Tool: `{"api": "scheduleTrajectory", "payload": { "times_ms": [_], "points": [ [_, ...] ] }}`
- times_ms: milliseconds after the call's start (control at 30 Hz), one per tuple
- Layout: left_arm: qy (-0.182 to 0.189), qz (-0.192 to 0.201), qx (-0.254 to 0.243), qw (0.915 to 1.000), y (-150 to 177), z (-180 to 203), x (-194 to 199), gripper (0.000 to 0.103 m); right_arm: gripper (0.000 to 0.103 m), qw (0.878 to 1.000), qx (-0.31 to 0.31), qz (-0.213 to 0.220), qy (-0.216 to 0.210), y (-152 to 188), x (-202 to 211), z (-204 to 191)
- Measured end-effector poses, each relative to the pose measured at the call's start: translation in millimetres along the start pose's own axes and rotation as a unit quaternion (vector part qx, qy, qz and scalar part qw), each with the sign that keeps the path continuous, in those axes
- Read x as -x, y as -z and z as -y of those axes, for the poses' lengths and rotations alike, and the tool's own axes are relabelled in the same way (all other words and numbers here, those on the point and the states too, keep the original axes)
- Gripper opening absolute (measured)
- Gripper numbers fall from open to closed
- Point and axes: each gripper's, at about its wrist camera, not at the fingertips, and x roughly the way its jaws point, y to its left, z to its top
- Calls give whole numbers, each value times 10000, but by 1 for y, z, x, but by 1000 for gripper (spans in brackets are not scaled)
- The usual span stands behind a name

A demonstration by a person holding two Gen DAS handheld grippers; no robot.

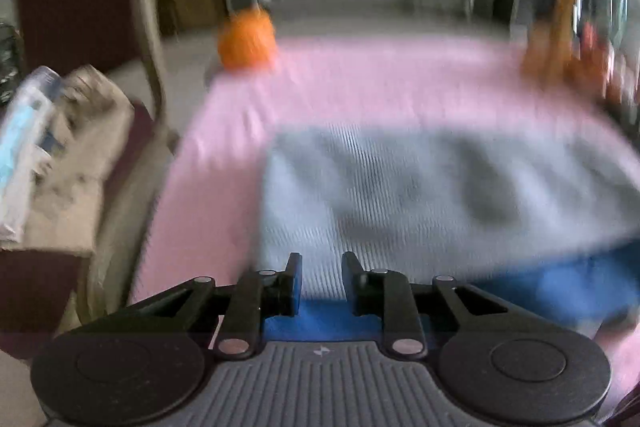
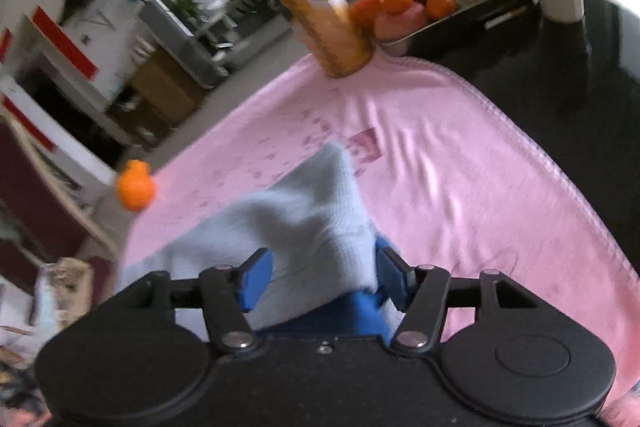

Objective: Fold clothes

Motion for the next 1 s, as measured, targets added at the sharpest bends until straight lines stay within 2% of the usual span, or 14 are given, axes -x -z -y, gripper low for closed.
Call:
{"api": "scheduleTrajectory", "payload": {
  "times_ms": [33,67,133,300,367,500,600,667,767,833,867,967,1000],
  "points": [
    [-144,-323,-154,9993,3,6,-12,23,45,9999,-52,-38,-97,2,3,3],
    [-223,-449,-229,9985,6,9,-16,23,44,9997,-103,-77,-193,4,5,7],
    [-365,-659,-364,9965,10,13,-24,23,43,9992,-267,-294,-46,15,0,15],
    [-362,-703,-325,9963,11,10,-30,23,43,9979,-372,-527,95,18,-10,24],
    [-345,-679,-303,9966,12,11,-30,23,36,9979,-299,-573,60,18,-14,20],
    [-337,-610,-329,9970,16,11,-26,23,32,9975,197,-673,-51,22,-20,1],
    [-359,-566,-371,9971,18,14,-25,23,33,9970,320,-607,361,21,-28,-5],
    [-358,-555,-368,9971,19,14,-24,23,36,9965,230,-708,369,20,-35,-1],
    [-326,-554,-327,9974,18,12,-24,23,34,9932,521,-839,611,24,-44,-8],
    [-318,-552,-323,9974,18,11,-24,24,21,9918,675,-798,736,28,-43,-12],
    [-318,-554,-324,9974,19,12,-24,24,9,9917,688,-772,762,29,-41,-13],
    [-286,-575,-279,9975,19,10,-24,24,9,9990,90,-426,-60,24,-14,-6],
    [-267,-583,-254,9976,19,9,-24,24,9,9981,-222,-237,-515,20,-1,1]
  ]
}}
